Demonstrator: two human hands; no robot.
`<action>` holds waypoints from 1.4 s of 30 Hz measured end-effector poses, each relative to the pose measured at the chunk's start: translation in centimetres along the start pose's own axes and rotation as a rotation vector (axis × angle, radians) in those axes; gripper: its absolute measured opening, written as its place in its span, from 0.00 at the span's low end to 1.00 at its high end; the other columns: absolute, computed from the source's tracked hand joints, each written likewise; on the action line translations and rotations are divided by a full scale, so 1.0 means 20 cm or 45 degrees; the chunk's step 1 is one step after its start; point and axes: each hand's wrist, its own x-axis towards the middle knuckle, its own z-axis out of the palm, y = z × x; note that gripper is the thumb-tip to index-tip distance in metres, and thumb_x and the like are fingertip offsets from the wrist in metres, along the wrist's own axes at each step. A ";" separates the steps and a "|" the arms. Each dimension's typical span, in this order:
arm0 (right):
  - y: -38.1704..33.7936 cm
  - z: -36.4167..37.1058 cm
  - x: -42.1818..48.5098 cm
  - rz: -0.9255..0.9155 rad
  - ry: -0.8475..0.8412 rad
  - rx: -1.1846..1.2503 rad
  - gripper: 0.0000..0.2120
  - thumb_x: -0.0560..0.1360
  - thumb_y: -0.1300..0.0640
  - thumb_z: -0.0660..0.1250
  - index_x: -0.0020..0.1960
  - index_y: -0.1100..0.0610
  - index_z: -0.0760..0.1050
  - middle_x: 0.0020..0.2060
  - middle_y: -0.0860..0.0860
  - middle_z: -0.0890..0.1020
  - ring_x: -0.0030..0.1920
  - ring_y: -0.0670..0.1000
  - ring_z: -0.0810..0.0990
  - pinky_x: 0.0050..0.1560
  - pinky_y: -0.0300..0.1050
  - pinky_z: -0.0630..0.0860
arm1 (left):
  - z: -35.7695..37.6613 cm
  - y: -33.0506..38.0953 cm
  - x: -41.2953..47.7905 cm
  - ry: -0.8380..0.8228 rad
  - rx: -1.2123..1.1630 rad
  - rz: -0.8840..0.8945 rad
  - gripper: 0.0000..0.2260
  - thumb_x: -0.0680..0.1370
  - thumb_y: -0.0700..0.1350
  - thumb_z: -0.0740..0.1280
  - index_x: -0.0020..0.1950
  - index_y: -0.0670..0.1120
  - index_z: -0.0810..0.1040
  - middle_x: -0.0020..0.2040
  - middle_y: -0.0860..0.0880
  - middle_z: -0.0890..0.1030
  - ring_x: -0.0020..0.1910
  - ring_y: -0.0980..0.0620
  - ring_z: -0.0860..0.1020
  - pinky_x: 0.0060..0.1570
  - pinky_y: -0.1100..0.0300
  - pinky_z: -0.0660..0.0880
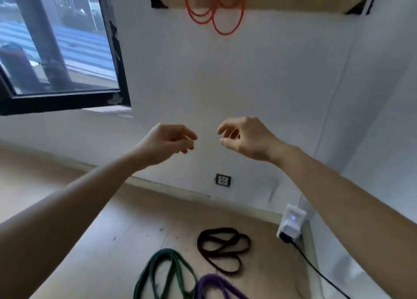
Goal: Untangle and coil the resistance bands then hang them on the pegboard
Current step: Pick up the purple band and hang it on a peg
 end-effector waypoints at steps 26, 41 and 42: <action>0.89 1.93 -0.91 0.590 -1.112 0.022 0.18 0.75 0.44 0.71 0.60 0.54 0.79 0.54 0.52 0.84 0.56 0.55 0.81 0.54 0.48 0.76 | 1.77 -1.34 -0.98 -0.069 -0.070 -1.271 0.10 0.79 0.49 0.69 0.58 0.49 0.82 0.53 0.50 0.84 0.54 0.49 0.81 0.51 0.57 0.75; 1.14 2.27 -1.31 0.746 -0.884 0.171 0.38 0.67 0.41 0.78 0.71 0.54 0.71 0.65 0.52 0.77 0.65 0.53 0.75 0.65 0.51 0.74 | 2.28 -1.37 -1.17 0.168 0.189 -1.489 0.40 0.69 0.63 0.75 0.76 0.52 0.65 0.70 0.46 0.71 0.69 0.42 0.69 0.66 0.45 0.69; 1.15 2.29 -1.33 0.750 -0.887 0.142 0.37 0.68 0.40 0.77 0.71 0.54 0.71 0.65 0.52 0.77 0.65 0.53 0.75 0.65 0.51 0.75 | 2.29 -1.38 -1.17 0.178 0.132 -1.522 0.41 0.68 0.63 0.75 0.76 0.51 0.65 0.69 0.46 0.72 0.69 0.43 0.70 0.66 0.46 0.70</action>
